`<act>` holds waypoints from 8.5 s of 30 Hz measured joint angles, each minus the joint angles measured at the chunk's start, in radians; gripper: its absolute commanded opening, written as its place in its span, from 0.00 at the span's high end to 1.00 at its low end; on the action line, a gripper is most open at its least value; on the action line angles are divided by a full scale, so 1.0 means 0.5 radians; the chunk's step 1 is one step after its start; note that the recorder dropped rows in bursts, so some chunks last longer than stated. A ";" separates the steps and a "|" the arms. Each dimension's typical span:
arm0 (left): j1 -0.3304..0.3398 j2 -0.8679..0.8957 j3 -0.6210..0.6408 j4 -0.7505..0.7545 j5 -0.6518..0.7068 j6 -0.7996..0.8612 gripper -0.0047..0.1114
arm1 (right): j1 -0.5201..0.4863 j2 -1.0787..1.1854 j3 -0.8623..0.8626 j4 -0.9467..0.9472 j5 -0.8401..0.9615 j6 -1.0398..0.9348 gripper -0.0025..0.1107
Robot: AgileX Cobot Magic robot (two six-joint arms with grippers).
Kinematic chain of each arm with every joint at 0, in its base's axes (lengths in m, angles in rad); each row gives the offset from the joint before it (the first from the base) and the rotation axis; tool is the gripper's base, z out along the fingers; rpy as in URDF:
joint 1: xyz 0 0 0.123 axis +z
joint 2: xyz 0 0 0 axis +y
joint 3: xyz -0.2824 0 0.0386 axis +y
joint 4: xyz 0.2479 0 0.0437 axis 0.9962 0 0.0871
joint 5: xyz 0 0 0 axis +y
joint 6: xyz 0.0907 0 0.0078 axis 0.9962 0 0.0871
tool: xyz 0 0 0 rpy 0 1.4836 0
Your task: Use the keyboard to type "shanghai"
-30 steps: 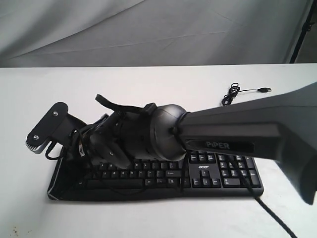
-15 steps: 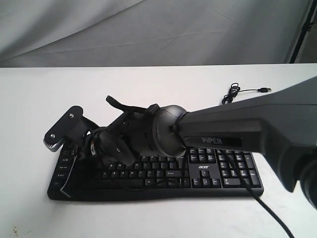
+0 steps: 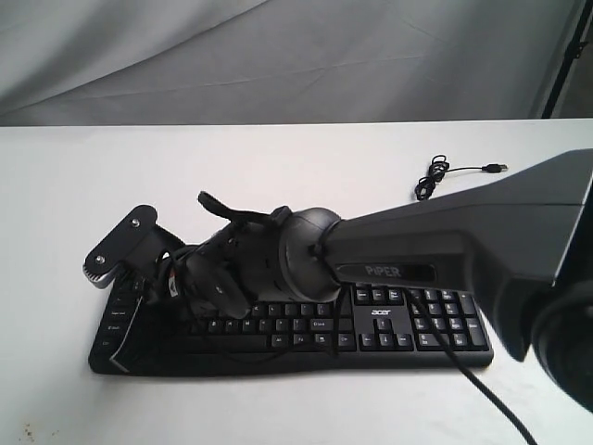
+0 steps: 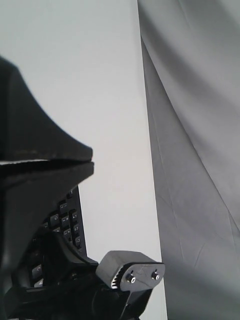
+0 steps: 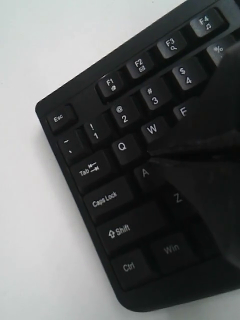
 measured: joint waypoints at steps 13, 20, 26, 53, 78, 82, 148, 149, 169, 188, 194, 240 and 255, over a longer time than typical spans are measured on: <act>0.000 0.000 0.000 0.000 0.000 0.000 0.96 | 0.000 0.018 0.000 0.003 -0.012 0.000 0.98; 0.000 0.000 0.000 0.000 0.000 0.000 0.96 | 0.000 0.019 0.000 0.003 -0.012 0.000 0.98; 0.000 0.000 0.000 0.000 0.000 0.000 0.96 | 0.000 0.024 -0.004 0.003 -0.012 0.000 0.98; 0.000 0.000 0.000 0.000 0.000 0.000 0.96 | -0.188 -0.383 0.513 -0.042 -0.083 0.038 0.98; 0.000 0.000 0.000 0.000 0.000 0.000 0.96 | -0.184 -0.352 0.519 0.028 -0.082 0.038 0.98; 0.000 0.000 0.000 0.000 0.000 0.000 0.96 | -0.151 -0.391 0.464 0.028 -0.072 0.038 0.98; 0.000 0.000 0.000 0.000 0.000 0.000 0.96 | -0.159 -0.507 0.693 0.017 -0.122 0.036 0.98; 0.000 0.000 0.000 0.000 0.000 0.000 0.96 | -0.159 -0.507 0.724 0.025 -0.155 0.036 0.98; 0.000 0.000 0.000 0.000 0.000 0.000 0.96 | -0.159 -0.507 0.781 0.089 -0.311 0.038 0.98; 0.000 0.000 0.000 0.000 0.000 0.000 0.96 | -0.146 -0.449 0.781 0.092 -0.295 0.038 0.98; 0.000 0.000 0.000 0.000 0.000 0.000 0.96 | -0.137 -0.449 0.781 0.092 -0.295 0.038 0.98; 0.000 0.000 0.000 0.000 0.000 0.000 0.96 | -0.137 -0.281 0.486 0.079 -0.190 0.038 0.98; 0.000 0.000 0.000 0.000 0.000 0.000 0.96 | -0.137 -0.244 0.486 0.079 -0.217 0.038 0.98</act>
